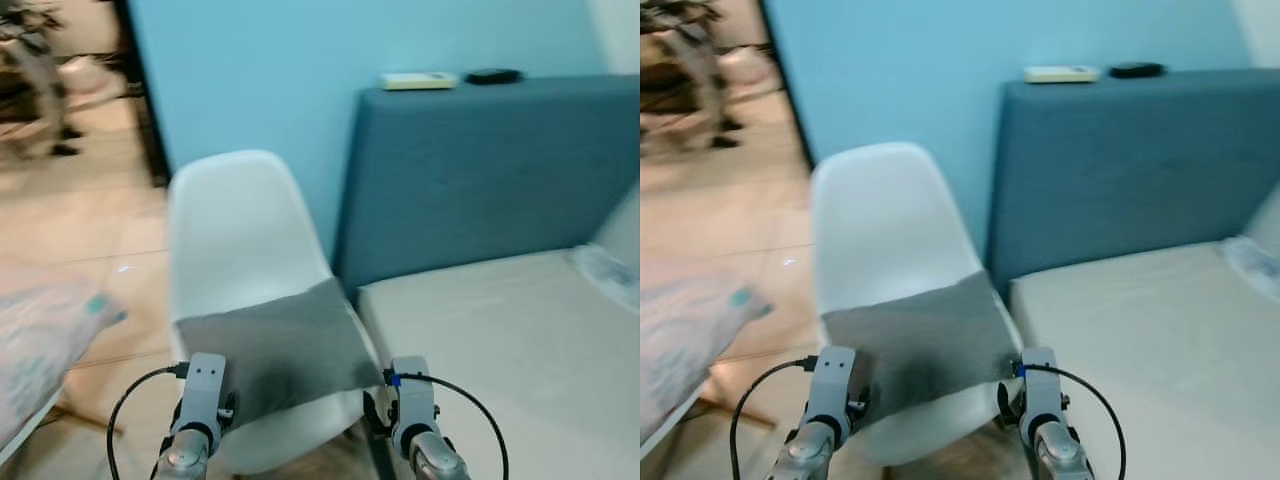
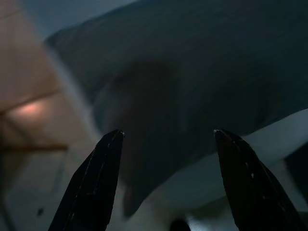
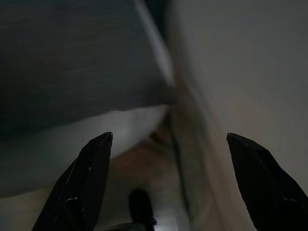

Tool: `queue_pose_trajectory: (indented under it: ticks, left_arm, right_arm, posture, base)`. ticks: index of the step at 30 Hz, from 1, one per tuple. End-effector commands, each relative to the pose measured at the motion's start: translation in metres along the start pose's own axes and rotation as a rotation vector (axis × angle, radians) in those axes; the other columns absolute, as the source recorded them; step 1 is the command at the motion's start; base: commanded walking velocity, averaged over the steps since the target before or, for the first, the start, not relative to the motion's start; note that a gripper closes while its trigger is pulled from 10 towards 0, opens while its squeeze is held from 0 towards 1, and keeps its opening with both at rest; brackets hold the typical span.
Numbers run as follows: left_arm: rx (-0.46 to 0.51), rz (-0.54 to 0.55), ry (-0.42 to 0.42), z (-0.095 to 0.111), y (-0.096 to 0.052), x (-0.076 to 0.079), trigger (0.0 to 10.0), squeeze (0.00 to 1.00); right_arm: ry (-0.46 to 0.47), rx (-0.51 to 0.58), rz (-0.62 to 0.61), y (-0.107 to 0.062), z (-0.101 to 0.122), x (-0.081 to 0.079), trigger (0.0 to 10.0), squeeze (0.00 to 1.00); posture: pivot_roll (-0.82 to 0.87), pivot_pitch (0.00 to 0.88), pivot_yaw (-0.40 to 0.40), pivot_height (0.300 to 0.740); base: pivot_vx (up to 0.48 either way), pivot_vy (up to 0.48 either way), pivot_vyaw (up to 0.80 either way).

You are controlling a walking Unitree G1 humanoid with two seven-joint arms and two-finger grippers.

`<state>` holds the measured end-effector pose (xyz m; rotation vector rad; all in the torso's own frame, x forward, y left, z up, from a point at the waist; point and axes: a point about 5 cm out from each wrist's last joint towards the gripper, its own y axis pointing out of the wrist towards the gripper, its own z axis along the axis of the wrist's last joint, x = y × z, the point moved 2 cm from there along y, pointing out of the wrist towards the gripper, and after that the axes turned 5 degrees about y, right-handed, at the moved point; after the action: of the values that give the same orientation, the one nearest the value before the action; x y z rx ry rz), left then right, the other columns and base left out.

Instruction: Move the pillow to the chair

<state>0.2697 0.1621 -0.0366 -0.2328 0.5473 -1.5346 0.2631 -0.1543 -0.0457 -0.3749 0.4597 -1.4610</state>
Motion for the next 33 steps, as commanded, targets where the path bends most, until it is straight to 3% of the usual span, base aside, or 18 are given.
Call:
queue_pose_trajectory:
  ticks: [1,17,33]
  left_arm:
    - [-0.017,-0.006,0.008,-0.0053,-0.0017,-0.0002,10.0,0.0]
    - [-0.022,0.003,-0.004,-0.0082,-0.0037,0.0022,10.0,0.0]
    - [-0.01,-0.038,0.043,-0.0036,-0.0013,0.0035,10.0,0.0]
  right_arm:
    - [0.015,-0.012,-0.003,-0.0019,-0.0053,-0.0008,10.0,0.0]
    - [0.024,-0.036,0.002,-0.0008,-0.0059,0.0008,10.0,0.0]
    - [0.083,-0.077,-0.025,-0.0019,-0.0136,0.0005,10.0,0.0]
  posture:
    - [-0.01,0.063,-0.012,0.74]
    - [-0.01,0.075,-0.027,0.74]
    - [-0.01,0.078,-0.003,0.74]
  base:
    - [0.0,0.0,-0.8]
    - [0.0,0.0,-0.8]
    - [0.0,0.0,-0.8]
